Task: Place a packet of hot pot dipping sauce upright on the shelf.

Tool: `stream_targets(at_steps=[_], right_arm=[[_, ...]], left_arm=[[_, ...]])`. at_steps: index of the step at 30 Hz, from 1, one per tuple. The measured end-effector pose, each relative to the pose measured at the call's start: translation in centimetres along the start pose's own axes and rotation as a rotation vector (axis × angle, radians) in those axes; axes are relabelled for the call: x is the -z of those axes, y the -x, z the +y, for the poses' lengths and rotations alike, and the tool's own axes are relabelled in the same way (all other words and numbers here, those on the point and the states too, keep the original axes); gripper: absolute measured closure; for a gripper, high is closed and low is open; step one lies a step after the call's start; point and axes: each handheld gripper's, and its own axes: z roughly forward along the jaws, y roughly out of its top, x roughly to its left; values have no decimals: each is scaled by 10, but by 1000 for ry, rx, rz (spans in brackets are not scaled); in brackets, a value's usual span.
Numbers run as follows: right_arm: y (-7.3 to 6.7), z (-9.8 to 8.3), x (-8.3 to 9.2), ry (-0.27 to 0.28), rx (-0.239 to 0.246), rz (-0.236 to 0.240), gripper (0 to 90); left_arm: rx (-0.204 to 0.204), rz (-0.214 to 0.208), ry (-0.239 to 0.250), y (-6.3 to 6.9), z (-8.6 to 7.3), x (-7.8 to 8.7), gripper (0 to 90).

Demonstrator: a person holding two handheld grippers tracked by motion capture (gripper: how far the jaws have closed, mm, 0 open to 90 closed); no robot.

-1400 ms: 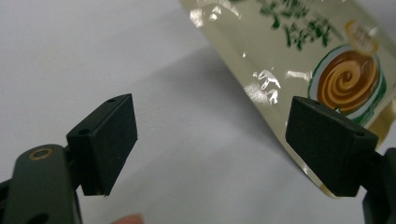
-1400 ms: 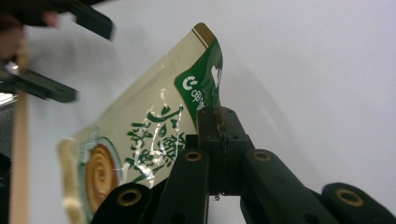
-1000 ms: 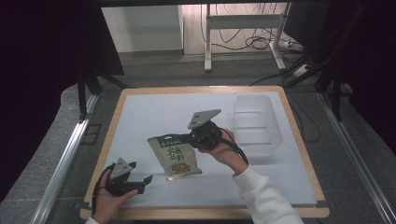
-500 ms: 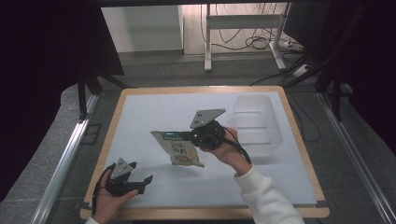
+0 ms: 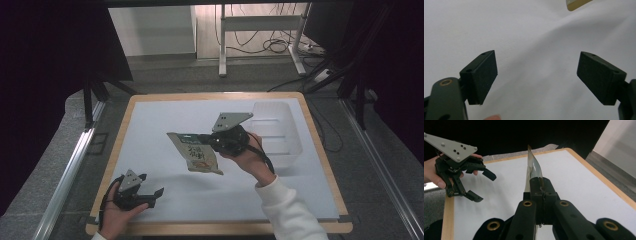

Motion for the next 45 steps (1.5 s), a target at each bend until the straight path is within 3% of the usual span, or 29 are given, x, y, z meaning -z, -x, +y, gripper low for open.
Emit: stream_targets(at_steps=[19, 45], right_arm=[[7, 3, 16, 41, -6, -34, 893], [31, -3, 42, 93, -64, -110, 893]], left_arm=[[0, 0, -1, 0, 0, -1, 168], [7, 5, -3, 0, -1, -1, 167]])
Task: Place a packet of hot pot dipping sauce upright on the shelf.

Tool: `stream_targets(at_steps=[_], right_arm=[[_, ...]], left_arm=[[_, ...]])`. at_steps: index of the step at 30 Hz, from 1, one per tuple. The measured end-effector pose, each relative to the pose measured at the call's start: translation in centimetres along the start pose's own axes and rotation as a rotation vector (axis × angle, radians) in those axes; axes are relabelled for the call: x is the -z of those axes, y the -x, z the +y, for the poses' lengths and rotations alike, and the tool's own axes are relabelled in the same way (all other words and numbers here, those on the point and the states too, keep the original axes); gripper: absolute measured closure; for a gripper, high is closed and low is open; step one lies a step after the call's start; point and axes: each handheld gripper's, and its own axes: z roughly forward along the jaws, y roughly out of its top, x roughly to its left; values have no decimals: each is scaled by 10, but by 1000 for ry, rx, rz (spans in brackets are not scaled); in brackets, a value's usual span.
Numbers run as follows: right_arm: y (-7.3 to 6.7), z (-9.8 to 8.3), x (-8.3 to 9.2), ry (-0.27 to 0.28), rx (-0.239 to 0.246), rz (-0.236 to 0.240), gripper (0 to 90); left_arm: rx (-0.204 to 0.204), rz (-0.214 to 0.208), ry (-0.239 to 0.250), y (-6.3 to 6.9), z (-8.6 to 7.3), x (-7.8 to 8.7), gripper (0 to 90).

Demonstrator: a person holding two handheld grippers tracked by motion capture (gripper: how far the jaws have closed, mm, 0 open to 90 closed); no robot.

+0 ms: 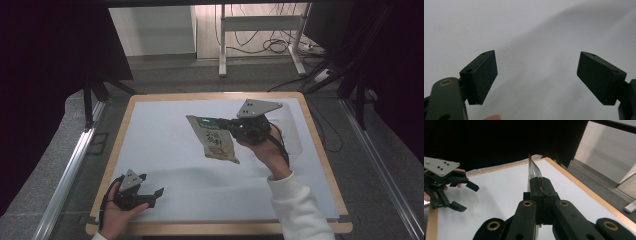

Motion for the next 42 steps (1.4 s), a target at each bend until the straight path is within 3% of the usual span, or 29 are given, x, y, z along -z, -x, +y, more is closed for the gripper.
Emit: stream_targets(at_steps=[42], right_arm=[[39, -4, 38, 106, -53, -100, 893]], left_arm=[[1, 4, -11, 0, -1, -2, 167]])
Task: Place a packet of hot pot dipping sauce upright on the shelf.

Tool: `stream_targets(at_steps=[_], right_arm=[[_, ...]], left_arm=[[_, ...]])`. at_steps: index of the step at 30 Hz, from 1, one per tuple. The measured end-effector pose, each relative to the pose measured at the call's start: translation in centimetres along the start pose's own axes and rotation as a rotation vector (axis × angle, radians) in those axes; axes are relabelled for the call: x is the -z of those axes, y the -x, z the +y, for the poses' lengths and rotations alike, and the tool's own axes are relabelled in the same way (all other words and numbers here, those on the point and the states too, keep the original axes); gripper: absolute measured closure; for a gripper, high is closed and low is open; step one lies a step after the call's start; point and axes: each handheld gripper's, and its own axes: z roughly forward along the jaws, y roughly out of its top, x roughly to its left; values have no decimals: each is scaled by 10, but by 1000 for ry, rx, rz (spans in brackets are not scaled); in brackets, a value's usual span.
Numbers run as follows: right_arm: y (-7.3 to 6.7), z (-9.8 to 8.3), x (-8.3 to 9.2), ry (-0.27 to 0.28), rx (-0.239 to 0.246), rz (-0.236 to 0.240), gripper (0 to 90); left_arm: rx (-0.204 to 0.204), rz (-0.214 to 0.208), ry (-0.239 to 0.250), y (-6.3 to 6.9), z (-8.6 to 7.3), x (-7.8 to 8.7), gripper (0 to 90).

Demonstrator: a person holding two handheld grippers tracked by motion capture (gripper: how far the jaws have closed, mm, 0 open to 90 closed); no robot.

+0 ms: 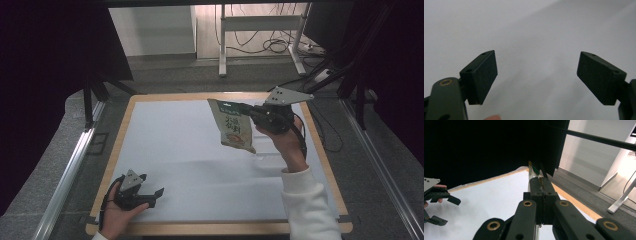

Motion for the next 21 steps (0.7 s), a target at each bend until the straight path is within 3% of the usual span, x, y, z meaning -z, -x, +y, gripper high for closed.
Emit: stream_targets(at_steps=[21], right_arm=[[28, -5, 14, -3, -60, -57, 894]], left_arm=[[5, 4, -2, -4, 0, 1, 167]])
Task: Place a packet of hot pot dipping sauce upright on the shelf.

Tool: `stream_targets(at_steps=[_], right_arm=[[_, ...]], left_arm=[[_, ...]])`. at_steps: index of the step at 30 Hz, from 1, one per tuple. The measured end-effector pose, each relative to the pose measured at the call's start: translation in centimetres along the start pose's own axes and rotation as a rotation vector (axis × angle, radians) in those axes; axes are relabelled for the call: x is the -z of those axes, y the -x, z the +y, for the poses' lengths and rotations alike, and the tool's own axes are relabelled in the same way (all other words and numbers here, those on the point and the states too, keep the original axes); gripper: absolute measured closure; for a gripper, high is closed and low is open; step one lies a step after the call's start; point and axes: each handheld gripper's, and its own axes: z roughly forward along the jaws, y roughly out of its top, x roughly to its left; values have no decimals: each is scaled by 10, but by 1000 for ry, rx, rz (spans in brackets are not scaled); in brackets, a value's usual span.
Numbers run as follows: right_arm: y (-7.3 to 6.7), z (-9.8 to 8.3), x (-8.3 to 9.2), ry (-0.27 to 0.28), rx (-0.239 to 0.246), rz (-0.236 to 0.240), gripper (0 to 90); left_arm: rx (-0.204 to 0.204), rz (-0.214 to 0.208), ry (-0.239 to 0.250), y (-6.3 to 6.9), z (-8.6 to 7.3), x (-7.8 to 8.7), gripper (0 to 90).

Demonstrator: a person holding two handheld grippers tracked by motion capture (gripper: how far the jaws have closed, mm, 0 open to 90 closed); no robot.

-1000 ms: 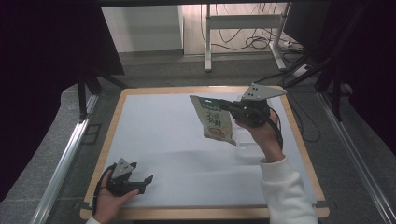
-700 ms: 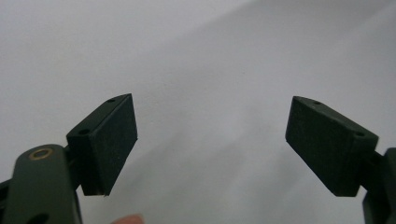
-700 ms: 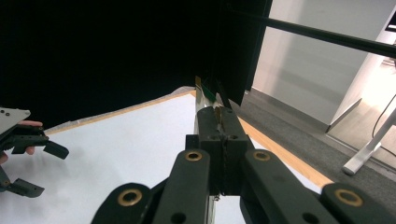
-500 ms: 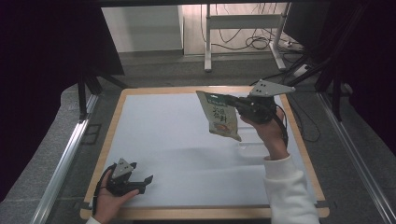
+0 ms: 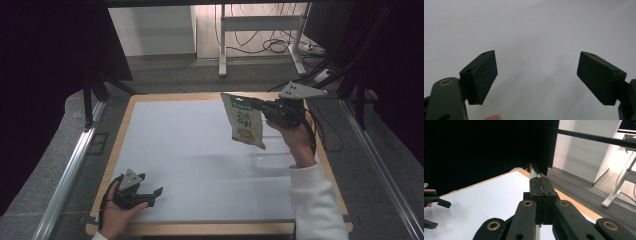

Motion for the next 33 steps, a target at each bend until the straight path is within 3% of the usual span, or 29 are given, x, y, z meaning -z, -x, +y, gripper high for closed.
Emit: stream_targets(at_steps=[10, 21, 33], right_arm=[[14, 14, 2, -82, 19, -56, 894], [26, 24, -3, -120, 27, -48, 894], [40, 25, -9, -155, 24, -70, 893]], left_arm=[[-5, -1, 10, 1, 1, 2, 167], [-2, 0, 13, 1, 1, 2, 167], [-2, 0, 16, 1, 1, 2, 166]])
